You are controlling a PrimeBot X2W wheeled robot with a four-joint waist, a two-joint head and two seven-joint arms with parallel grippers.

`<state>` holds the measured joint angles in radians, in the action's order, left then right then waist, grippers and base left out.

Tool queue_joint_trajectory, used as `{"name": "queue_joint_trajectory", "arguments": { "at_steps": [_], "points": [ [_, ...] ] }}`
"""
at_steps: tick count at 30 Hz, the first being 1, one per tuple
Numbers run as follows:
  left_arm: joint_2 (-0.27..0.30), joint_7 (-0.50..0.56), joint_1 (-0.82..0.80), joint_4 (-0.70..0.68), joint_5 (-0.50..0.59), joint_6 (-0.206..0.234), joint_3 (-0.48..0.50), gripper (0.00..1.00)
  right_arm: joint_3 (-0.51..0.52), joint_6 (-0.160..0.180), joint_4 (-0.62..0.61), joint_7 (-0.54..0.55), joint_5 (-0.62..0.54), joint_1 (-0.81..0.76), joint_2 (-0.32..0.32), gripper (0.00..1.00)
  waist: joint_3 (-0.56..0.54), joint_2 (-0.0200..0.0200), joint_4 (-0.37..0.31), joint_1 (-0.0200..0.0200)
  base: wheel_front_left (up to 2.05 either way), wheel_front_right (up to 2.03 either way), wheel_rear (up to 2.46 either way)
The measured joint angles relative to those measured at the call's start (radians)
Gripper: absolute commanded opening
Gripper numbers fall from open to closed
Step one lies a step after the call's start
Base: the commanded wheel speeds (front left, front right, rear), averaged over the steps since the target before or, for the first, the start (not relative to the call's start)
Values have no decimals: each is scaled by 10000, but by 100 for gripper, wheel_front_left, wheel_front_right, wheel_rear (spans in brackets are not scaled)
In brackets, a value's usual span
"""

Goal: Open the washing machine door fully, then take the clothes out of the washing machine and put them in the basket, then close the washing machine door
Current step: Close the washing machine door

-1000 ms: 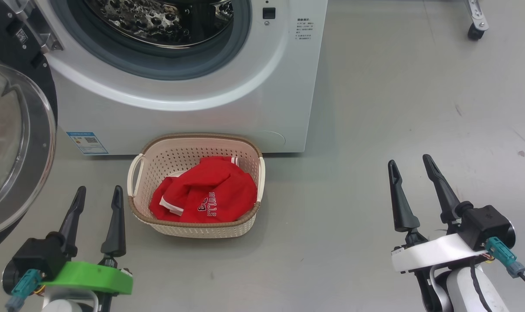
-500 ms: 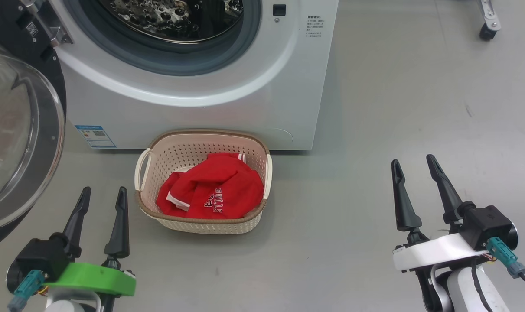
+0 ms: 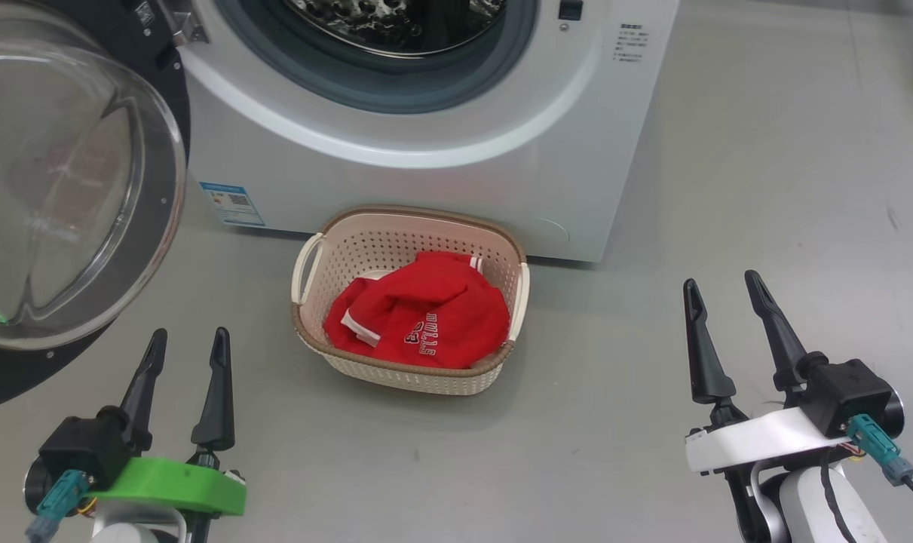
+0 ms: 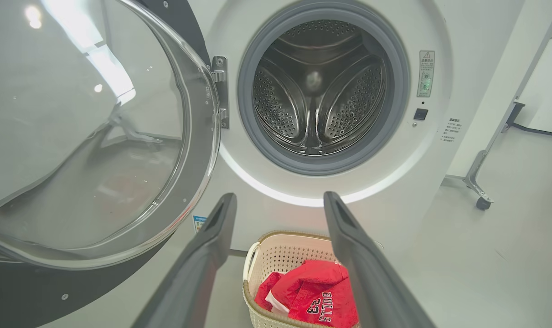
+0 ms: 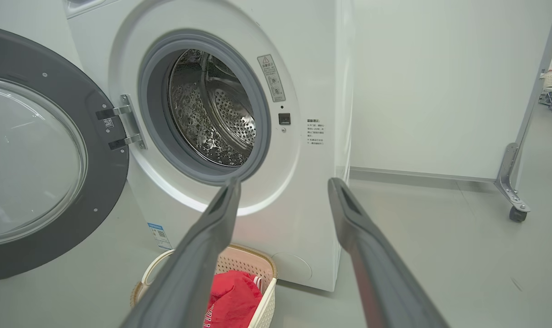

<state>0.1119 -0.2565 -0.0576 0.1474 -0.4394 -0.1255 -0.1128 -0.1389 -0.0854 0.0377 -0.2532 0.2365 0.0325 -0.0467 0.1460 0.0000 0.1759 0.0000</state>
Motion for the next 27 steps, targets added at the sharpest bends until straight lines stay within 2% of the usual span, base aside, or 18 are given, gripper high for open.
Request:
{"name": "queue_joint_trajectory", "arguments": {
  "at_steps": [22, 27],
  "points": [
    [-228, 0, 0, 336, 190, 0, 178, 100, -94, -102, 380, 0, -17, -20, -61, 100, -155, 0, 2855, 0, 0, 0, 0],
    [-222, 0, 48, 282, 190, 0, 667, 100, -518, -190, 539, 0, -17, -20, -63, 100, -308, 0, 3395, 0, 0, 0, 0]
  ]
}}
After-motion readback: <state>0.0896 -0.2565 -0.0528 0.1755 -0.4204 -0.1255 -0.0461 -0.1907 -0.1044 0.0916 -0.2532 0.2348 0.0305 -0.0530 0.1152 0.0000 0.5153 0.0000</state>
